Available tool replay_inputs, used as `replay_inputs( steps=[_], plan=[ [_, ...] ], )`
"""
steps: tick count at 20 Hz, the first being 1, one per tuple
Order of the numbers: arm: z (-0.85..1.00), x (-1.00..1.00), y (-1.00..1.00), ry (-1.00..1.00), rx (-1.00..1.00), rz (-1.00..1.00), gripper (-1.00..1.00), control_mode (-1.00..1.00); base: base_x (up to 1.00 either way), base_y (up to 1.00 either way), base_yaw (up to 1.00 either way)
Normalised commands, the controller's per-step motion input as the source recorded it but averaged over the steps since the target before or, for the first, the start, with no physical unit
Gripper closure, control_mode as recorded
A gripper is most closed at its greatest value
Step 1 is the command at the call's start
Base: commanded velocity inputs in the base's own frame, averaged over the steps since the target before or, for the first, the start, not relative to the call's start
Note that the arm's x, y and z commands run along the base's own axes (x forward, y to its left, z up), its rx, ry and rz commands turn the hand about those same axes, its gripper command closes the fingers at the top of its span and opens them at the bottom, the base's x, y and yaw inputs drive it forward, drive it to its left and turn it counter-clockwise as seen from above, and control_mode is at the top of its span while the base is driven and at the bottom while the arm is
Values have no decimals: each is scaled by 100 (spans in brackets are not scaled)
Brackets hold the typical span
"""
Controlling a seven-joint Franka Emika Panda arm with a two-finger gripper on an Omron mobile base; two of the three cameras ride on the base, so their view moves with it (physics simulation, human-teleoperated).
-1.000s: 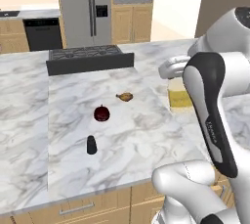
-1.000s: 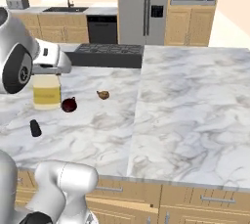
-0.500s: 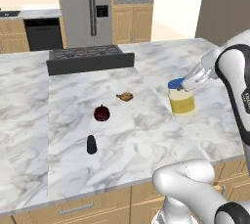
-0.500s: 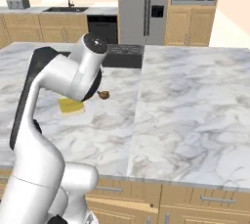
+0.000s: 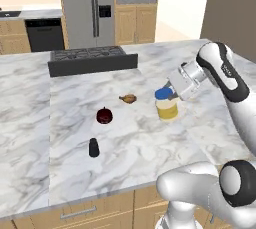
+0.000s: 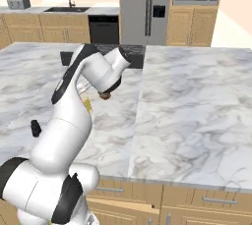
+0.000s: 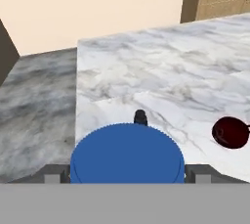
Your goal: Move the mayonnaise and shaker from the cabinet to the dining counter.
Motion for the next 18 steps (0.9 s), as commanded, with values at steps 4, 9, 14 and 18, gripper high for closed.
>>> replay_inputs(
  steps=[4, 9, 14, 18],
  plan=[
    [-47, 64, 45, 0, 0, 39, 100, -100, 0, 0, 0],
    [-33, 30, 15, -1, 3, 33, 100, -100, 0, 0, 0],
    [-29, 10, 4, -2, 7, 17, 100, -100, 0, 0, 0],
    [-37, 26, 0, 0, 8, 8, 100, -100, 0, 0, 0]
  ],
)
